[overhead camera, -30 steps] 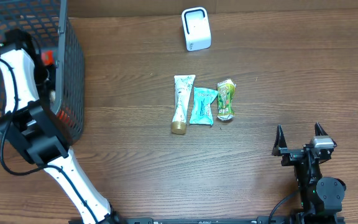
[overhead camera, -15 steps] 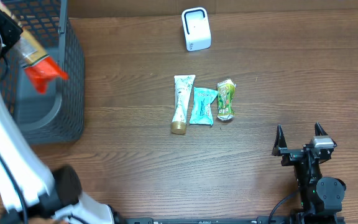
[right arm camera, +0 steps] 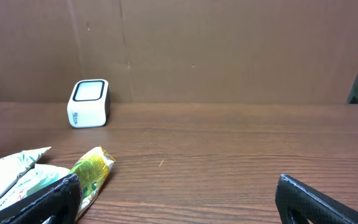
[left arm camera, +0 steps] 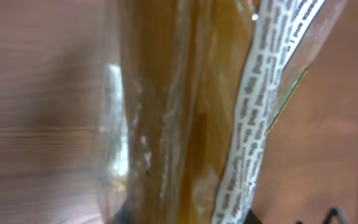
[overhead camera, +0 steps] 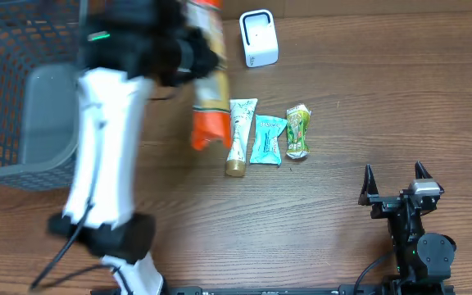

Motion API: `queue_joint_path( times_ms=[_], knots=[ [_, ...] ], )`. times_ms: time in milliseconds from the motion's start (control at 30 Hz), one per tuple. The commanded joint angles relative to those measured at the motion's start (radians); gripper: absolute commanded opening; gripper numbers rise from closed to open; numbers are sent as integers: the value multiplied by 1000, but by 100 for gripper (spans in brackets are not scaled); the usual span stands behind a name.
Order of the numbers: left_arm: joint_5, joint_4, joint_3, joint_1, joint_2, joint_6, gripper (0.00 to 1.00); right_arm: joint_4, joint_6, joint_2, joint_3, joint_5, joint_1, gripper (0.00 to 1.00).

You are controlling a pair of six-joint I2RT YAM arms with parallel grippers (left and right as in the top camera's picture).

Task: Scan the item barcode
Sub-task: 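Carry the pasta pack under the scanner and set it beside the items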

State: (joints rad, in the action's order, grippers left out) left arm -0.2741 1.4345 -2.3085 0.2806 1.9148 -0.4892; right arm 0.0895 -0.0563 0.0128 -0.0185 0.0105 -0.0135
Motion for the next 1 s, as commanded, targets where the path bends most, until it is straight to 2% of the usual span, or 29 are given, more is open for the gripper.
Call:
queue_joint_path(
  times_ms=[0,200,400,500,633,800,833,967],
  knots=[
    [-2,-108,37,142,87,-47,4,-5,-4,-10,10,-9,3,100],
    [-86,-354,39,277,265,-98,4,-5,-4,-10,10,-9,3,100],
    [-82,-530,39,353,387,-309,4,-5,-4,-10,10,-9,3,100],
    [-57,-573,40,376,431,-385,4,-5,-5,-10,10,-9,3,100],
    [68,-582,40,403,470,-450,4,-5,-5,-10,10,-9,3,100],
    [133,-590,40,427,492,-468,5,-5,-4,-10,10,-9,3,100],
    [133,-589,40,430,492,-468,8,-5,-4,-10,10,-9,3,100],
    [132,-590,40,433,492,-444,43,-5,-5,-10,10,-9,3,100]
  ],
)
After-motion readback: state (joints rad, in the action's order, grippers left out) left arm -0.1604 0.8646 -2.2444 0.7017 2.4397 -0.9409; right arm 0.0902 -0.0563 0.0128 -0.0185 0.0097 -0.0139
